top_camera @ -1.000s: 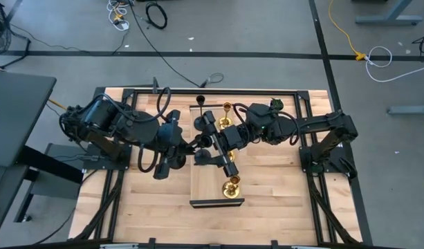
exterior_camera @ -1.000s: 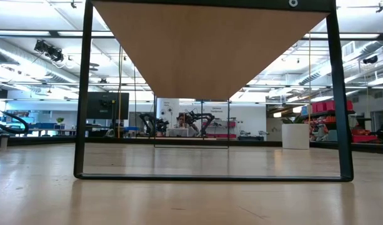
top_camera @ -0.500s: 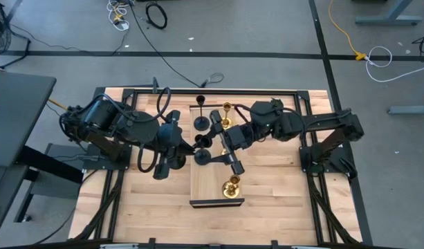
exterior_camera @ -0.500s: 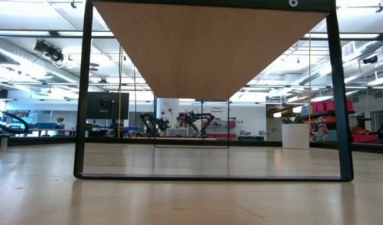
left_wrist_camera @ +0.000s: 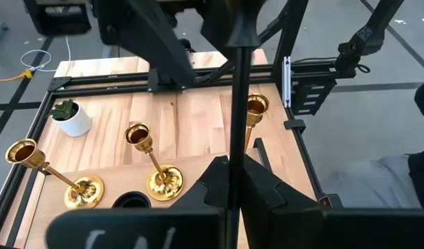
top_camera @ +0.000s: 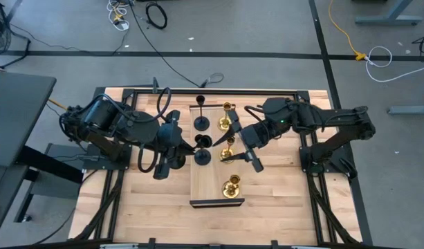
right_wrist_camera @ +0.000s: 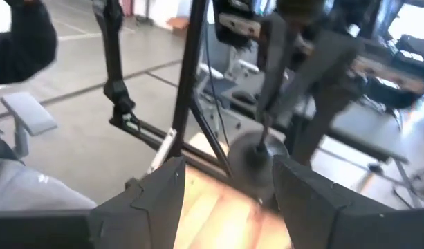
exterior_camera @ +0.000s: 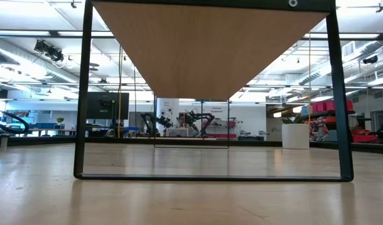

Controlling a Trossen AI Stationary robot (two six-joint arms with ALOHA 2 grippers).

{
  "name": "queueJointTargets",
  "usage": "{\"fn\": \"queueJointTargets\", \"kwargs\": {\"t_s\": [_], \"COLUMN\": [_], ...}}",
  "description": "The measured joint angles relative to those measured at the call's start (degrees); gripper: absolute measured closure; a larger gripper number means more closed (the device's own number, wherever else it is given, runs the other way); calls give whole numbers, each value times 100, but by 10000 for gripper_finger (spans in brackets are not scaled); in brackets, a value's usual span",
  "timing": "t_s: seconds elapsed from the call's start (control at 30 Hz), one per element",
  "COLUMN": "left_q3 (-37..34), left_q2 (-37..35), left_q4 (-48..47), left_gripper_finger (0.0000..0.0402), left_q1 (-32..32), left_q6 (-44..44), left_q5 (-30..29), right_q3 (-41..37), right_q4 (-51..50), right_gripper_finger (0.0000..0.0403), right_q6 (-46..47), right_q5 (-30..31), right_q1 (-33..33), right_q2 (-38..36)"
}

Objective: Pick & Place candle stick holders
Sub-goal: Put the black candle holder on the shelf aligned with the golden candle holders

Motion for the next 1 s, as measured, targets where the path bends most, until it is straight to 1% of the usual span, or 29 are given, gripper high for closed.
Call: {"fn": "queueJointTargets", "kwargs": {"t_s": [0.13, 0.33, 0.57, 0.67, 0.8, 1.0], "left_q3": [0, 0, 0, 1, -2, -95], "left_q2": [0, 0, 214, 390, 588, 678], "left_q4": [1, 36, 60, 277, 479, 764], "left_gripper_finger": [389, 385, 389, 389, 389, 389], "left_q1": [0, -2, -31, -129, -302, -671], "left_q6": [2, 2, -1, 6, 158, 204], "left_q5": [-5, -103, -234, -358, -539, -1041], "right_q3": [-24, -397, -1344, -1794, -2342, -2918], "right_q4": [-340, -504, -179, 101, 378, 452], "right_gripper_finger": [188, 188, 188, 188, 188, 188], "right_q6": [70, 262, 427, 570, 629, 788], "right_q5": [430, 1046, 1806, 2151, 2340, 2592], "right_q1": [0, -2, -2, -2, -2, -2], "right_q2": [-219, -782, -1753, -2155, -2620, -3187]}}
